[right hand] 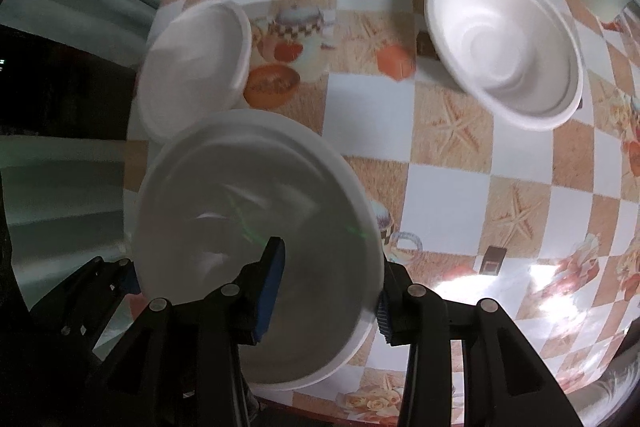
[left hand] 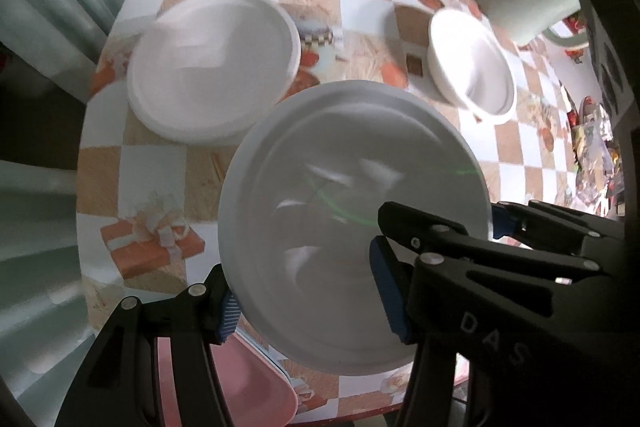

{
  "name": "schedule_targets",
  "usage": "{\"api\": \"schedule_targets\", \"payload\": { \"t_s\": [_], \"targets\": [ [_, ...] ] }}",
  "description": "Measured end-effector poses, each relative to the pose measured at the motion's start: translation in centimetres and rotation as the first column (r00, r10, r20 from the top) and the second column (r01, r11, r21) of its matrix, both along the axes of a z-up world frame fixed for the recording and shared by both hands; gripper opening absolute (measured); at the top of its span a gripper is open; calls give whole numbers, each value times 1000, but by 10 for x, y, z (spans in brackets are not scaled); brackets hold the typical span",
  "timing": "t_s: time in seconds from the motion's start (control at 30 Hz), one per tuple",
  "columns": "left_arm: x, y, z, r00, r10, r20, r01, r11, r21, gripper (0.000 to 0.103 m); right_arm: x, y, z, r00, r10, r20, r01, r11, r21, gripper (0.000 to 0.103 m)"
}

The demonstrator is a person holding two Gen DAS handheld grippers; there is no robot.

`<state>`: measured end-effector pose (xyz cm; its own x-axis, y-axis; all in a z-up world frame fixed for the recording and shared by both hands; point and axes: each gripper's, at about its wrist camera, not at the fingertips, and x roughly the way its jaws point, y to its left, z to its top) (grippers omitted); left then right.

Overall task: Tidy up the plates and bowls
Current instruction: 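Carry the white plate with both grippers over the pink plate stack, then lower the white plate onto the stack and open both grippers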

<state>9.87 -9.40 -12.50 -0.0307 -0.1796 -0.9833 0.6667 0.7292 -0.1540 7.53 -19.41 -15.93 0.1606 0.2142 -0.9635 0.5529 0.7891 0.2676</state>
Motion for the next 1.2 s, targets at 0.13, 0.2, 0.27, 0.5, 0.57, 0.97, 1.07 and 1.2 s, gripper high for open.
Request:
{"api": "schedule_targets", "payload": {
  "t_s": [0.13,0.2,0.27,0.5,0.57,0.97,1.07,1.2],
  "targets": [
    [11,-3,14,1000,20,18,-20,1000,-12,61,12,-1,11,1000,4,28,-4,1000,-7,43],
    [19,-3,19,999,31,31,-31,999,-8,61,17,-3,16,999,-8,41,8,1000,3,43],
    [26,-4,21,998,42,43,-42,999,-9,61,23,-6,21,998,-21,58,20,1000,14,43],
    [56,-8,14,993,105,57,-104,995,-9,61,53,-4,26,997,-1,82,0,1000,9,43],
    [64,-7,13,991,120,60,-120,993,-7,61,61,-3,26,996,7,85,-7,1000,7,43],
    [109,3,-8,975,215,59,-216,976,22,61,105,3,17,994,53,94,-54,998,10,43],
    [119,3,-13,973,221,66,-223,974,31,61,114,4,14,993,62,97,-63,998,7,43],
    [127,3,-21,972,228,63,-231,972,38,61,125,4,9,993,70,90,-70,998,4,43]
  ]
}}
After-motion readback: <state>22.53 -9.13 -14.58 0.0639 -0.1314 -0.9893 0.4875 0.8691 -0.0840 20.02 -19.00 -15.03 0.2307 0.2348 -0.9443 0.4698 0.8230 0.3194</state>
